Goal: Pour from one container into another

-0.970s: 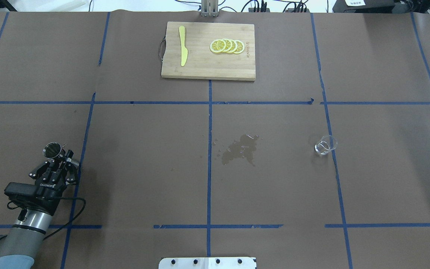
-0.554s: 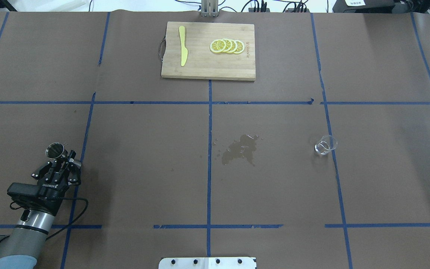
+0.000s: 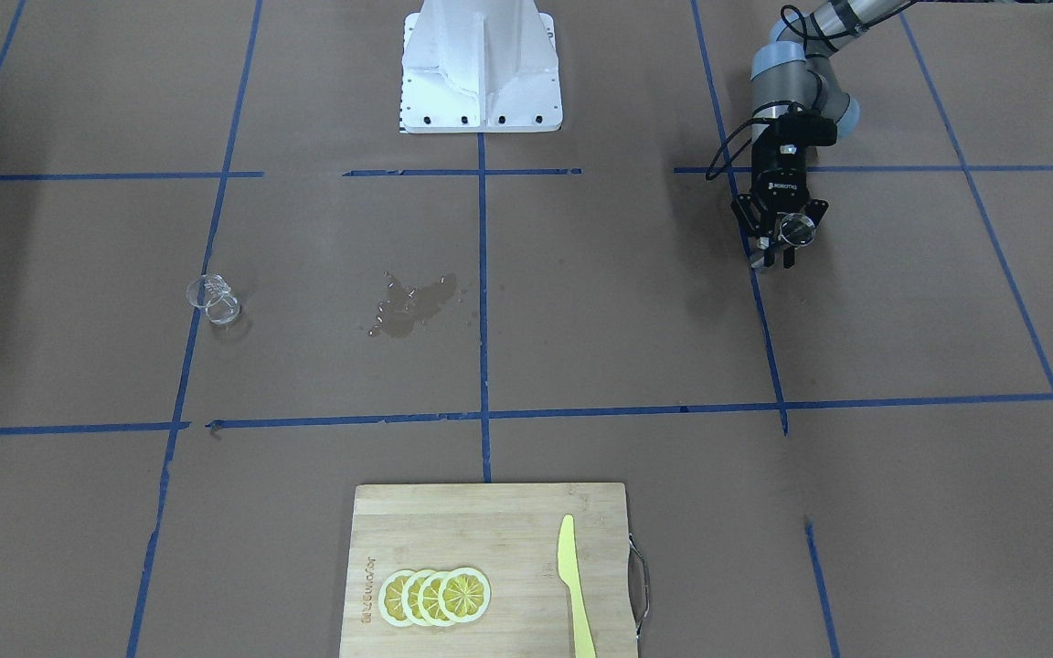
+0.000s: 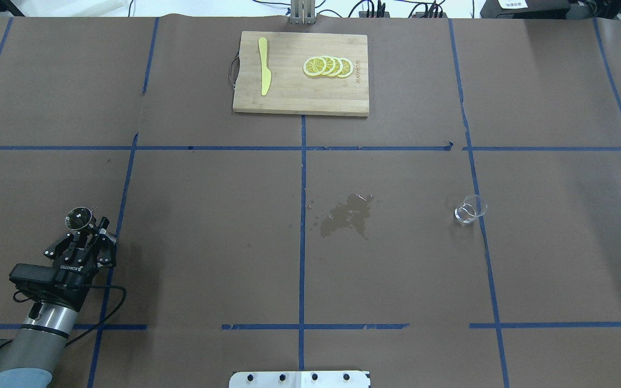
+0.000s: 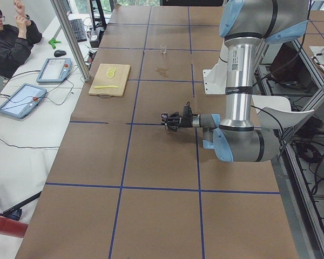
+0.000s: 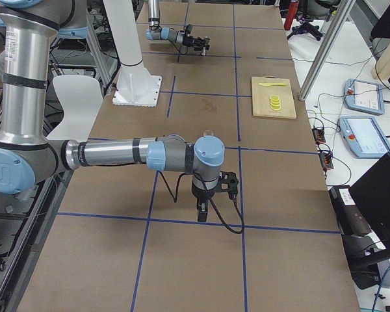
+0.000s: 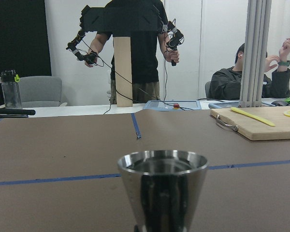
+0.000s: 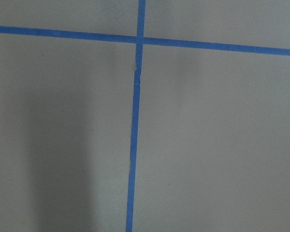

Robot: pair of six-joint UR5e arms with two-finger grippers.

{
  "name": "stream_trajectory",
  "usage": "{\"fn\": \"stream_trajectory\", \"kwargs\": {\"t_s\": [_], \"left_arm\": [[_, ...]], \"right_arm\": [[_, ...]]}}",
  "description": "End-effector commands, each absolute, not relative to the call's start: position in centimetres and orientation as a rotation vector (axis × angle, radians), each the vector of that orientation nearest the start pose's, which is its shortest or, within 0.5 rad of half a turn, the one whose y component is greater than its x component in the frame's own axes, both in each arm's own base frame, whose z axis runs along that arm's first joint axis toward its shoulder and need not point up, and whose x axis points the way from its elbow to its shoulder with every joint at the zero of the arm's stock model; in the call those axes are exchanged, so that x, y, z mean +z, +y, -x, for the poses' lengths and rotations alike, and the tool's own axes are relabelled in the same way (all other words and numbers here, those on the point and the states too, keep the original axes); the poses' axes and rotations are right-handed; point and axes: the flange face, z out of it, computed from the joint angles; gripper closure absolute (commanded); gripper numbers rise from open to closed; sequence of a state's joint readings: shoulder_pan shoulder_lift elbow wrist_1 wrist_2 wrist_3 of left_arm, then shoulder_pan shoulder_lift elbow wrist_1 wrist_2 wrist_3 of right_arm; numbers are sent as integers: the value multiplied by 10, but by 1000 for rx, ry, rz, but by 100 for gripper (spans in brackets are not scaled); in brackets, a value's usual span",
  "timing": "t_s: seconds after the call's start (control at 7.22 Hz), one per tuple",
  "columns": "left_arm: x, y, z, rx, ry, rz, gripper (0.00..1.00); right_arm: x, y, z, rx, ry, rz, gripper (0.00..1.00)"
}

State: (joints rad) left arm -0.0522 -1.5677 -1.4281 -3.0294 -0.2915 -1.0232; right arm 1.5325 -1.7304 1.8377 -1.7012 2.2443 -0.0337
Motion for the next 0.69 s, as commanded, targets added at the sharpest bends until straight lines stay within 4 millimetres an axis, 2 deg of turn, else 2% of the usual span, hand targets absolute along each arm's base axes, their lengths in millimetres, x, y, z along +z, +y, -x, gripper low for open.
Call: {"fn": "stream_trajectory", "kwargs": {"t_s": [0.0, 0.55], "left_arm": [[555, -251, -427, -439, 729, -1326, 65], [556, -251, -427, -439, 727, -1327, 61]], "right_arm": [[619, -424, -55, -63, -673, 21, 0], [618, -425, -55, -63, -673, 21, 0]]}}
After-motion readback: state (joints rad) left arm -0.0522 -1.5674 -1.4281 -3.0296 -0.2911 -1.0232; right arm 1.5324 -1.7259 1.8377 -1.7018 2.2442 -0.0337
